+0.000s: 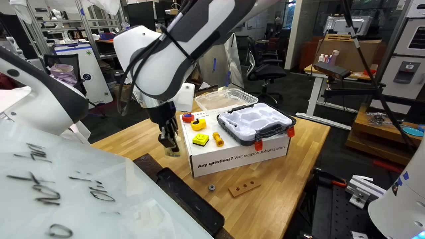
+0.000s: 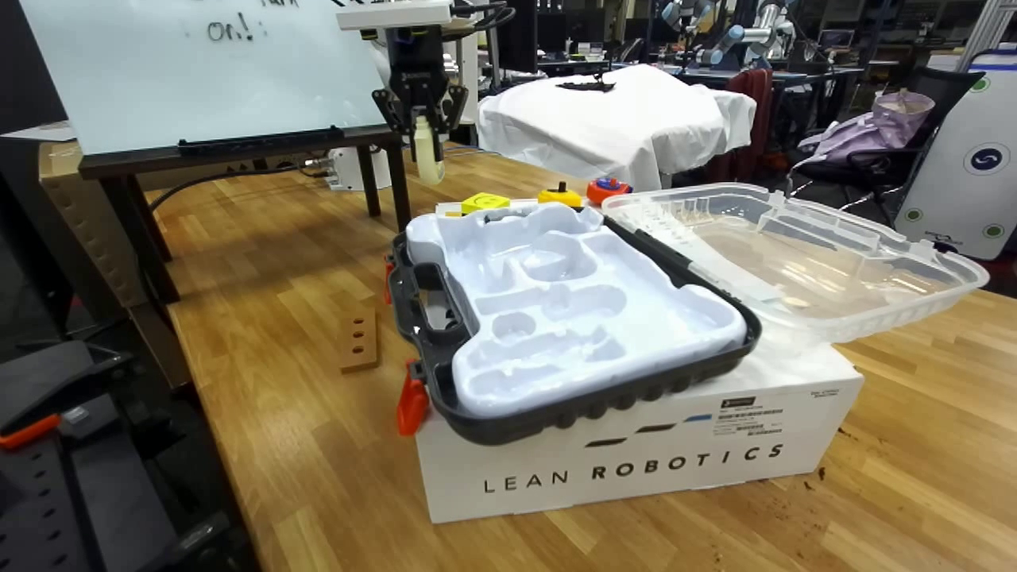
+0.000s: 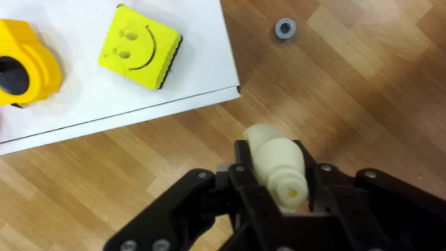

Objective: Move the white bottle on the table backwards

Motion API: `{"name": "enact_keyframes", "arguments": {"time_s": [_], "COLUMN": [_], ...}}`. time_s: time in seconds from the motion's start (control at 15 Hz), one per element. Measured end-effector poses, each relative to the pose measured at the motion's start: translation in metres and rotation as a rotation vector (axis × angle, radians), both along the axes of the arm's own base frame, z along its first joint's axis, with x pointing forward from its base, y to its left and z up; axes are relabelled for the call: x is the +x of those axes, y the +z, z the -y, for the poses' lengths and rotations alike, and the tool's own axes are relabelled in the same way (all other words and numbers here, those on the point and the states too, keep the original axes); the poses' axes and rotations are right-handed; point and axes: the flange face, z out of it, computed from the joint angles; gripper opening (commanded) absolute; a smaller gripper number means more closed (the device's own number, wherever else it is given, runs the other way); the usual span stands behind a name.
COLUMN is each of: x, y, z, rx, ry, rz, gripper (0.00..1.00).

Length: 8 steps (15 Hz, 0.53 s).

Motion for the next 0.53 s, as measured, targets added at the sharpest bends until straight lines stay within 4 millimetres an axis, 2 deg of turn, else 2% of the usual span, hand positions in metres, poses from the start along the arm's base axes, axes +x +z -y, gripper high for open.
{"name": "enact_keyframes", "arguments": {"time_s": [0.2, 0.53], "x": [0.026, 0.057], "y": [-0.007, -0.044], "z": [0.009, 0.005], "rx": [-0.018, -0.017], "ry": [-0.009, -0.015], "rz": [0.027, 0.023], "gripper": [0.08, 0.08]}}
